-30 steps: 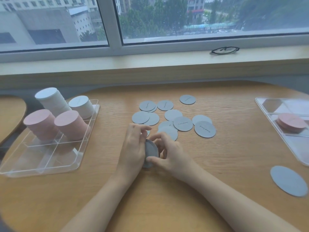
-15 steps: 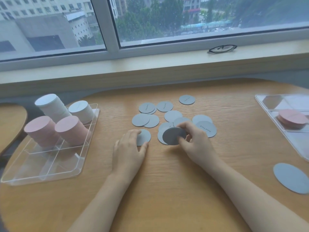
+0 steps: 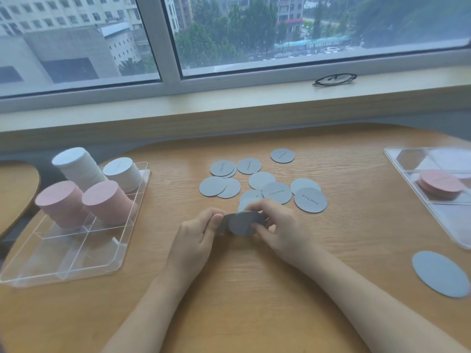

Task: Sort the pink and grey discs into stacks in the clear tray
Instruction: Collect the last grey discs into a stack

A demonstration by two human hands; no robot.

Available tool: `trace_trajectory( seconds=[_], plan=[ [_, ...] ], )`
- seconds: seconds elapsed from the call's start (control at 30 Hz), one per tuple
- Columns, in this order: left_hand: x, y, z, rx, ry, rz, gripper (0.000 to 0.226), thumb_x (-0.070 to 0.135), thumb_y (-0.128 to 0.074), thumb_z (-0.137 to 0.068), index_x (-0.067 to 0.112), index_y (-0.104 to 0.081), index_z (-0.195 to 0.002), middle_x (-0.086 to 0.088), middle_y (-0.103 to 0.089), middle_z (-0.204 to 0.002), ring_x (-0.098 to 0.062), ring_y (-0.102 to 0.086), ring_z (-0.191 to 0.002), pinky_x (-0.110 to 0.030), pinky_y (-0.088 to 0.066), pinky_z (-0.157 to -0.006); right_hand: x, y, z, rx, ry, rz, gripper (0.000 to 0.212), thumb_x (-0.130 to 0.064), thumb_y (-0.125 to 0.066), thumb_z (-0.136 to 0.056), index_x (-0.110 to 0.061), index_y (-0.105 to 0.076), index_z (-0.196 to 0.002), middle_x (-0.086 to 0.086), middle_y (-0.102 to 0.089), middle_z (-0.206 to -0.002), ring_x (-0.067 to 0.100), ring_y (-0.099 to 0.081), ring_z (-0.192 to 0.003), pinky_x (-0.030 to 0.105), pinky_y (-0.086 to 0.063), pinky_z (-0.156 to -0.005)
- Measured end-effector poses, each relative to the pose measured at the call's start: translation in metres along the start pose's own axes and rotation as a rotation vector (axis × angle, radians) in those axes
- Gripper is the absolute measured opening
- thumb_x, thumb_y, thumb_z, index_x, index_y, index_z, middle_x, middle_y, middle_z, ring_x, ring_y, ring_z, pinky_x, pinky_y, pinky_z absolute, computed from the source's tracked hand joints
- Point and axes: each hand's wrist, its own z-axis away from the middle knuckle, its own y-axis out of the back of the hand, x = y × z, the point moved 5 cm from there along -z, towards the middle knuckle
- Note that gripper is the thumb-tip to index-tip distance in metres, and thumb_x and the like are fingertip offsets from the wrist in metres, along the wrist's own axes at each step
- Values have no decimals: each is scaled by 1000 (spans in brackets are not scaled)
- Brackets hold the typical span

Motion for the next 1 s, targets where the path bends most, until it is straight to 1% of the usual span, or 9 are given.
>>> trace_trajectory(
  seconds=[0.13,0.23,0.33,0.43,0.5,0.6,0.73,0.83,1.0],
  plan=[
    [5,-11,4,-210,-27,117,22,25,-73,-90,27,-69,-111,13,-74,-97,-12,-71,-93,-26,-56,-81,4,-8,0,-32,1,52,35,-17,-65,-87,-31,-55,-117,-14,-64,-99,9,-57,-74,27,-50,-74],
    [4,-12,3,-174,-83,34,25,14,-73,-90,27,-68,-111,14,-73,-99,-13,-70,-93,-35,-56,-82,-4,-10,1,-29,112,200,31,-27,-62,-87,-32,-51,-116,-12,-65,-97,10,-58,-82,35,-51,-75],
    [3,-10,2,-140,-58,28,28,8,-69,-92,29,-67,-111,16,-73,-99,-11,-70,-93,-32,-55,-83,-4,-5,-1,-94,129,145,34,-41,-60,-89,-30,-55,-120,-15,-64,-102,7,-57,-94,29,-45,-86],
    [1,-7,1,-98,18,63,31,7,-69,-92,31,-66,-111,19,-71,-99,-10,-69,-93,-28,-55,-82,22,22,-11,13,-33,25,48,-52,-51,-86,-27,-56,-127,-12,-62,-111,5,-55,-106,32,-42,-97],
    [-2,-6,0,-89,48,71,32,8,-69,-92,33,-64,-113,21,-70,-101,-8,-68,-94,-29,-56,-82,50,48,-15,116,-160,150,52,-46,-56,-87,-25,-53,-135,-7,-59,-125,12,-52,-119,41,-39,-105],
    [-3,-7,0,-99,50,77,34,8,-69,-93,33,-63,-114,22,-69,-103,-8,-68,-95,-32,-57,-84,88,77,-14,95,-408,350,57,-28,-64,-91,-26,-42,-144,-4,-46,-144,18,-36,-136,42,-24,-112],
    [-5,-8,0,-106,63,76,33,9,-69,-93,32,-63,-115,20,-69,-103,-10,-67,-96,-35,-58,-85,108,81,-15,6,-523,371,68,-29,-61,-91,-32,-29,-151,-4,-42,-150,18,-33,-140,42,-13,-118],
    [-4,-8,0,-112,59,88,31,9,-68,-93,31,-63,-114,20,-69,-103,-9,-67,-96,-34,-57,-86,109,78,-14,0,-510,368,67,-28,-61,-90,-34,-30,-149,-10,-48,-143,14,-36,-137,41,-10,-119],
    [-2,-8,0,-116,46,88,32,9,-68,-93,34,-62,-113,21,-69,-104,-9,-66,-100,-33,-56,-87,106,86,-13,104,-485,371,62,-26,-71,-82,-32,-46,-138,-11,-52,-114,15,-42,-112,39,-25,-104]
  ],
)
